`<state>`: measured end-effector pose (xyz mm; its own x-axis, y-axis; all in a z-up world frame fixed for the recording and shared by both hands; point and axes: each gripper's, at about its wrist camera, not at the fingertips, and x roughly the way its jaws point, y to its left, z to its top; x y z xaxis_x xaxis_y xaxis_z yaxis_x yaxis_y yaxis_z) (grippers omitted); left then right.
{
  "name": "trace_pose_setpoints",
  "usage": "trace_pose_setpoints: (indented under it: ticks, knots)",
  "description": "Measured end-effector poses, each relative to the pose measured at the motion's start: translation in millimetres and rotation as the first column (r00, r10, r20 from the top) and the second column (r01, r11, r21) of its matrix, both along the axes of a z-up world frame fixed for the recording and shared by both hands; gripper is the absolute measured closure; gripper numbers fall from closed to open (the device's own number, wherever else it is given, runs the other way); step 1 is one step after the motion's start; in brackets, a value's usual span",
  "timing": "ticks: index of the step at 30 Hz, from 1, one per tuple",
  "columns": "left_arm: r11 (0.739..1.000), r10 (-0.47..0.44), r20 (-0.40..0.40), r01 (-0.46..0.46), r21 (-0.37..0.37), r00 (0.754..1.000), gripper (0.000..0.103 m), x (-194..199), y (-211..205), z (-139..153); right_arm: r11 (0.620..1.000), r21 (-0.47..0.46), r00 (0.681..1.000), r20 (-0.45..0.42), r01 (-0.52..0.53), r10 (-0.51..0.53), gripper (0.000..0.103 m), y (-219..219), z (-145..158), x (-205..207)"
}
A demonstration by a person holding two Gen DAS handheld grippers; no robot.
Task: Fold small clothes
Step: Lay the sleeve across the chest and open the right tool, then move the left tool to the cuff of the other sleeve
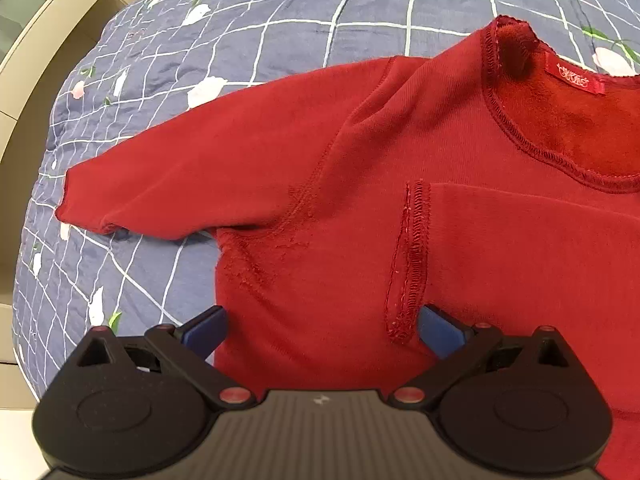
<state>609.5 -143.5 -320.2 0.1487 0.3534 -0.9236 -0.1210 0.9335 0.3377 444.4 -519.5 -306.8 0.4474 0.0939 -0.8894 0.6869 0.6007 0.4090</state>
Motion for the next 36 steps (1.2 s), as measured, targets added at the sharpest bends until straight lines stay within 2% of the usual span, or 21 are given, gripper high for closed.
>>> trace_pose_setpoints:
  ticks: [5,8,10,12,14,22,25,28,30,36]
  knots:
    - [1.000,-0.021,-0.017,0.020,-0.014,1.000,0.000,1,2,7,0.997,-0.063,0.998,-0.022,-0.052,0.051,0.097,7,2,10]
    - [0.999,-0.051,-0.009,0.051,-0.011,0.999,0.000,-9,3,19,0.987,-0.099,0.992,-0.048,-0.123,0.119,0.092,14,10,14]
    - [0.997,-0.068,-0.001,0.068,-0.021,0.998,0.000,-19,6,29,0.975,-0.138,0.984,-0.063,-0.174,0.167,0.079,21,20,9]
    - [0.995,-0.083,0.009,0.083,-0.046,0.997,0.000,-33,11,43,0.959,-0.182,0.975,-0.077,-0.218,0.207,0.077,31,36,-4]
    - [0.993,-0.091,0.018,0.092,-0.072,0.996,0.000,-49,18,57,0.945,-0.218,0.969,-0.089,-0.245,0.231,0.070,41,52,-22]
    - [0.979,-0.105,0.001,0.104,-0.173,0.994,0.000,-119,55,97,0.926,-0.284,0.967,-0.135,-0.248,0.218,0.017,121,101,-107]
    - [0.977,-0.135,-0.021,0.129,-0.172,0.991,0.000,-141,67,103,0.931,-0.281,0.967,-0.167,-0.235,0.194,0.008,155,109,-134]
    - [0.981,-0.136,-0.034,0.130,-0.146,0.990,0.000,-162,85,108,0.929,-0.240,0.950,-0.206,-0.282,0.235,0.007,181,109,-143]
    - [0.984,-0.110,-0.032,0.104,-0.144,0.993,0.000,-173,98,112,0.909,-0.240,0.932,-0.214,-0.340,0.292,0.005,194,111,-140]
    - [0.989,0.060,-0.020,-0.062,-0.136,0.998,0.000,-213,146,123,0.841,-0.245,0.874,-0.196,-0.483,0.444,0.002,228,120,-135]
